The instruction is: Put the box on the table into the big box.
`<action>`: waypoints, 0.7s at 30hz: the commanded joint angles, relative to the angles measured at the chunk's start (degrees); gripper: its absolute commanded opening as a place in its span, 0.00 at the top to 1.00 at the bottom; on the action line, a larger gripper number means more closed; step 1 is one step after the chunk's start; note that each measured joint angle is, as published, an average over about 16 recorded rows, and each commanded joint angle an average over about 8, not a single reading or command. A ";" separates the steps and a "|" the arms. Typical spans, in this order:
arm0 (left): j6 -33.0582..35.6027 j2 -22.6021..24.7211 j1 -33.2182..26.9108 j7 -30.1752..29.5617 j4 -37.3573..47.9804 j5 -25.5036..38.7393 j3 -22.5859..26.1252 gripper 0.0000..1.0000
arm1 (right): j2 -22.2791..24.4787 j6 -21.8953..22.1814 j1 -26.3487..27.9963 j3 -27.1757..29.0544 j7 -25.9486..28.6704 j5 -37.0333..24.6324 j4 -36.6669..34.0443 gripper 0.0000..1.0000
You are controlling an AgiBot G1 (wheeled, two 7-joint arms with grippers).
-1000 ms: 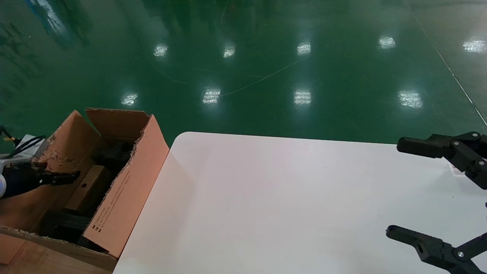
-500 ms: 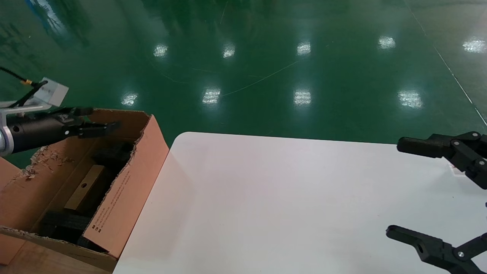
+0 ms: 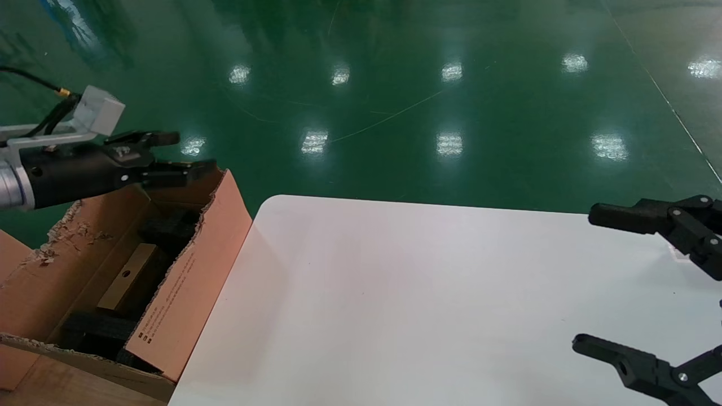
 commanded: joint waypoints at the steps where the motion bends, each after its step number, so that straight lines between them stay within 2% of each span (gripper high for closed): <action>1: 0.51 0.19 0.32 -0.02 -0.91 -0.64 -0.17 0.00 | 0.00 0.00 0.00 0.00 0.00 0.00 -0.01 0.00; 21: 7.18 3.74 5.33 -0.28 -13.97 -10.05 -2.43 0.00 | 0.00 0.00 0.01 -0.02 -0.01 0.01 -0.01 0.00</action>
